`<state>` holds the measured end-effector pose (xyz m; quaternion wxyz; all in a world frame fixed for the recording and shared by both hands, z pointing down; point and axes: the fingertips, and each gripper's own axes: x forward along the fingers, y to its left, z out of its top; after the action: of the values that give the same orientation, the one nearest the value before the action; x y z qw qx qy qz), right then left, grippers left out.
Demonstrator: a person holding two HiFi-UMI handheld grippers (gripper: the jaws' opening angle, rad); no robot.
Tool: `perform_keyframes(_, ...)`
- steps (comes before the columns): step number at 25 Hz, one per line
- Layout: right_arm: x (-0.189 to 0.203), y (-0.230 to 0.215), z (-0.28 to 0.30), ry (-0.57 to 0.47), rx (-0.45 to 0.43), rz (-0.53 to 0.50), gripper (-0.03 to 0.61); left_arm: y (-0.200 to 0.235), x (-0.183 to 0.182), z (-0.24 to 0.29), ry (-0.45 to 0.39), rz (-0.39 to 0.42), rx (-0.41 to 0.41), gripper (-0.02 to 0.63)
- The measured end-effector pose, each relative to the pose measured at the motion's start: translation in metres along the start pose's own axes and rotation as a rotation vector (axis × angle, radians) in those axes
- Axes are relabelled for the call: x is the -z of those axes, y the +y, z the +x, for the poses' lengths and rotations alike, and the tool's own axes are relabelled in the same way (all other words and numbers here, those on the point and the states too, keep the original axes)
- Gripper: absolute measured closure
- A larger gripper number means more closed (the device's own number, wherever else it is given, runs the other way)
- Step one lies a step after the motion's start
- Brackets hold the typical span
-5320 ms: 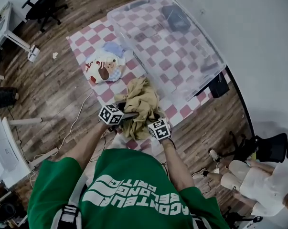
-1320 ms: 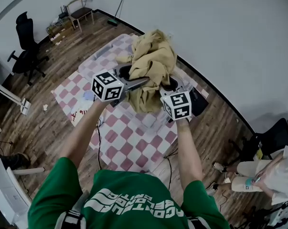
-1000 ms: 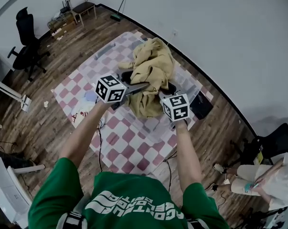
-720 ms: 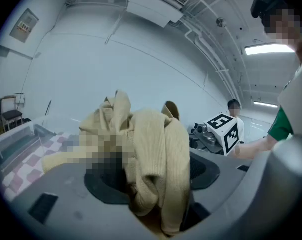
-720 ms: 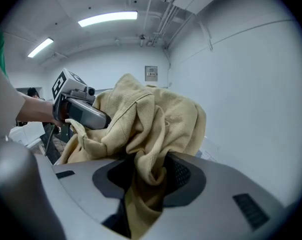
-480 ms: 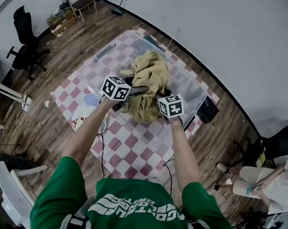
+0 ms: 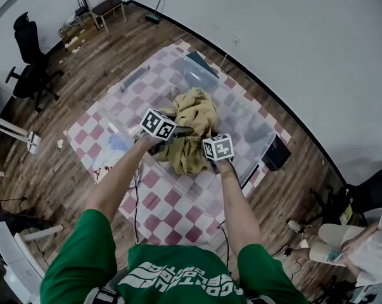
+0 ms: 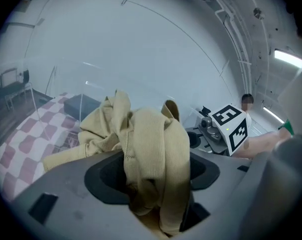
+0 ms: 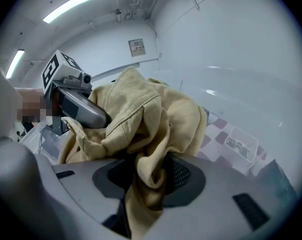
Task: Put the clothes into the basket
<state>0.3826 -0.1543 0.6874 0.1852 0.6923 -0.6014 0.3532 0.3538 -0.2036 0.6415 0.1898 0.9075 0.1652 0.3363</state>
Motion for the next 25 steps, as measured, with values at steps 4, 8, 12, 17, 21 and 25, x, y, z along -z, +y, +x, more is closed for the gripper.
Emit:
perform_keyframes(4, 0.021, -0.002, 0.016, 0.061, -0.002, 0.016, 0.431, 0.008, 0.019, 0.014, 0.058, -0.037, -0.001, 0.322)
perform_keyframes(8, 0.037, -0.005, 0.024, 0.137, 0.014, 0.024, 0.431, 0.016, 0.035, 0.027, 0.095, -0.065, -0.017, 0.322)
perform_keyframes(12, 0.052, -0.008, 0.032, 0.192, 0.026, 0.02, 0.431, 0.021, 0.047, 0.036, 0.145, -0.048, -0.034, 0.322)
perform_keyframes(17, 0.063, -0.006, 0.039, 0.224, 0.038, 0.016, 0.431, 0.026, 0.058, 0.039, 0.179, -0.022, -0.057, 0.322)
perform_keyframes(21, 0.068, -0.007, 0.041, 0.24, 0.058, 0.004, 0.428, 0.028, 0.065, 0.042, 0.201, -0.014, -0.067, 0.321)
perform_keyframes(25, 0.073, -0.01, 0.044, 0.262, 0.064, 0.016, 0.422, 0.034, 0.068, 0.043, 0.22, 0.017, -0.089, 0.314)
